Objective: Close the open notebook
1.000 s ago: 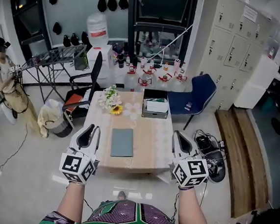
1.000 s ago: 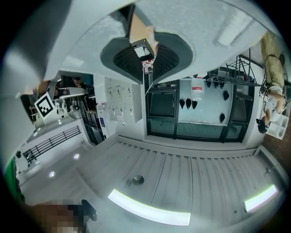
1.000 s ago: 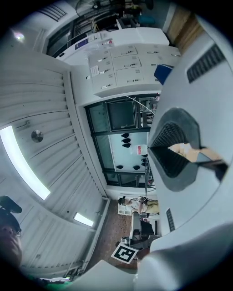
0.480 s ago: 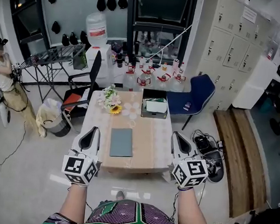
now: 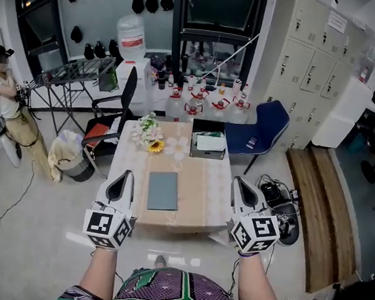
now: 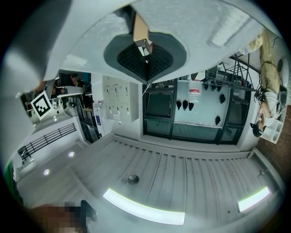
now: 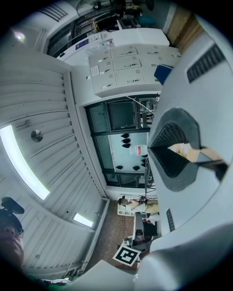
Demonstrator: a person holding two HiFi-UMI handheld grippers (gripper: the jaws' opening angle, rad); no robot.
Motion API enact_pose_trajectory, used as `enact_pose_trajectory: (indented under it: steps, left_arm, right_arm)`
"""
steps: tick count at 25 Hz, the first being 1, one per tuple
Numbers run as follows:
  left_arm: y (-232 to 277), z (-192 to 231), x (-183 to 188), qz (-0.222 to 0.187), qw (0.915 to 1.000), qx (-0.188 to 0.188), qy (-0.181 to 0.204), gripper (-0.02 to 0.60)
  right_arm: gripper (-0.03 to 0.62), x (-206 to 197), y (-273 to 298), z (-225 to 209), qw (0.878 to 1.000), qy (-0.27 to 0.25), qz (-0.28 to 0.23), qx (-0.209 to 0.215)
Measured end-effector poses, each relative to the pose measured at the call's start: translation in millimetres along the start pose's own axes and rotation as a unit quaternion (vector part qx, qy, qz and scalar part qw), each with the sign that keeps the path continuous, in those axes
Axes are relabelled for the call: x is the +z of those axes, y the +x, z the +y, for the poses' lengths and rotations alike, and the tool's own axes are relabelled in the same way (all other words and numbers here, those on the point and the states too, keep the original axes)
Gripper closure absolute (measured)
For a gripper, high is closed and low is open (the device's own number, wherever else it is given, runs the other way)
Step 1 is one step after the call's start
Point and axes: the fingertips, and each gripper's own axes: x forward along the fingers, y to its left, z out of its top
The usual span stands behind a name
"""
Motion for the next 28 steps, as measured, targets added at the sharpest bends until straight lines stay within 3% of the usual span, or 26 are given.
enact_pose_trajectory:
  steps: [15, 28]
  left_arm:
    - [5.3, -0.2, -6.6, 0.002, 1.0000, -0.006, -0.007, 0.565]
    - [8.4, -0.6, -7.2, -0.001, 1.0000, -0.005, -0.005, 0.565]
  right_arm:
    - [0.594, -2.8, 1.4, -9.1, 0.999, -0.025, 0.002, -0.027]
    - [0.594, -3.4, 0.9, -15.2, 0.999, -0.015, 0.004, -0.031]
